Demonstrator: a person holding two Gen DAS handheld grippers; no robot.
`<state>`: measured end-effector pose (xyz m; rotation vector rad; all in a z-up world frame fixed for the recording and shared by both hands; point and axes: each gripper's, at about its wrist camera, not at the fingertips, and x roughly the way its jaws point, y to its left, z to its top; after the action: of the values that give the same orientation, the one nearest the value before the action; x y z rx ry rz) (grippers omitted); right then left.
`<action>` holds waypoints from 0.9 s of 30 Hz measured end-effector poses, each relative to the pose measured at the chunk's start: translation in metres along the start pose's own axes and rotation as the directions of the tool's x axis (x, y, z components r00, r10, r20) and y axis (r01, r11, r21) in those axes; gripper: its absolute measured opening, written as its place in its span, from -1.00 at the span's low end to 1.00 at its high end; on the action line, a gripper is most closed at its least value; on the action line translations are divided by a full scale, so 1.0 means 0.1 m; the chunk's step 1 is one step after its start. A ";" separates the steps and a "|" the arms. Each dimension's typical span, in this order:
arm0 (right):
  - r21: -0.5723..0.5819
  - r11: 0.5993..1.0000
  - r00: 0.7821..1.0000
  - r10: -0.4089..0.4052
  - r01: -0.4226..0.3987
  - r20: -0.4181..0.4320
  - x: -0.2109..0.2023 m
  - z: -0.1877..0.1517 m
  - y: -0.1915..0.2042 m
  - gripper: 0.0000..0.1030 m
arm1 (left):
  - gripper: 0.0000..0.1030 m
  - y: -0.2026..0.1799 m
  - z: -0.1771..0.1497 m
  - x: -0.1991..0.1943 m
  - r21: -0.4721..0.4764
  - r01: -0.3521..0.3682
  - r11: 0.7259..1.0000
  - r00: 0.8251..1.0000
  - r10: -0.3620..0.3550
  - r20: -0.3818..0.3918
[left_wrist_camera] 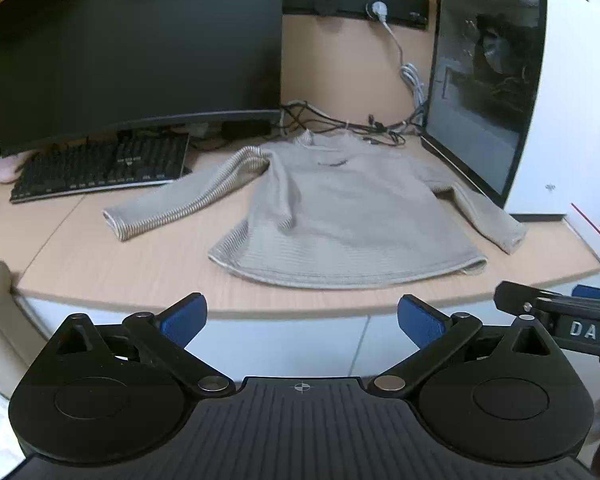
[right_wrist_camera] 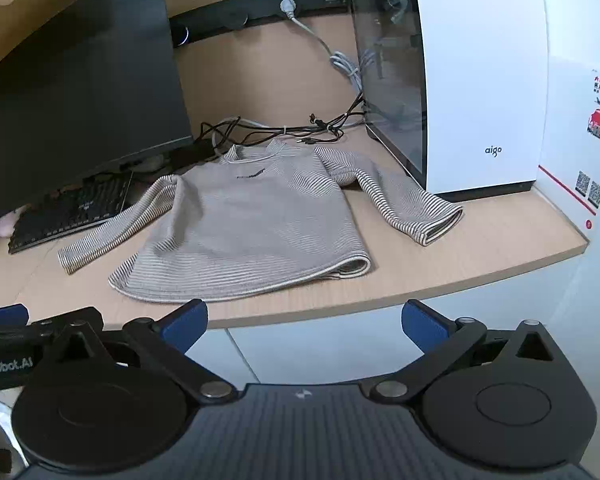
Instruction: Fold clothes
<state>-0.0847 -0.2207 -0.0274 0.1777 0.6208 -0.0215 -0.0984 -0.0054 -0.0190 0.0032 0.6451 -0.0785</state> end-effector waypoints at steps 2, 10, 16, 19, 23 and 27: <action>-0.024 1.000 1.000 0.002 -0.002 0.010 -0.05 -0.02 0.01 1.00 | 1.00 -0.03 -0.03 -0.03 0.001 -0.001 1.000 1.000 0.001 -0.002; -0.080 0.997 1.000 0.015 -0.013 0.022 -0.11 -0.07 0.03 1.00 | 1.00 -0.08 -0.08 -0.10 -0.014 -0.009 1.000 1.000 0.009 0.004; -0.099 0.995 0.999 0.003 0.000 0.037 -0.14 -0.09 0.02 1.00 | 1.00 -0.08 -0.08 -0.09 -0.016 -0.007 1.000 1.000 0.007 0.004; -0.102 0.995 0.999 0.001 0.003 0.041 -0.14 -0.09 0.01 1.00 | 1.00 -0.10 -0.08 -0.09 -0.018 -0.007 1.000 1.000 0.007 0.003; -0.100 0.995 0.999 0.006 -0.002 0.035 -0.12 -0.09 0.00 1.00 | 1.00 -0.11 -0.08 -0.08 -0.018 -0.009 1.000 1.000 0.009 0.000; -0.099 0.995 0.999 0.009 -0.005 0.034 -0.11 -0.08 0.00 1.00 | 1.00 -0.11 -0.08 -0.08 -0.019 -0.011 1.000 1.000 0.011 -0.001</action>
<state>-0.0986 -0.2197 -0.0277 0.0832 0.5855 0.0130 -0.1098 -0.0160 -0.0203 -0.0113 0.6462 -0.0615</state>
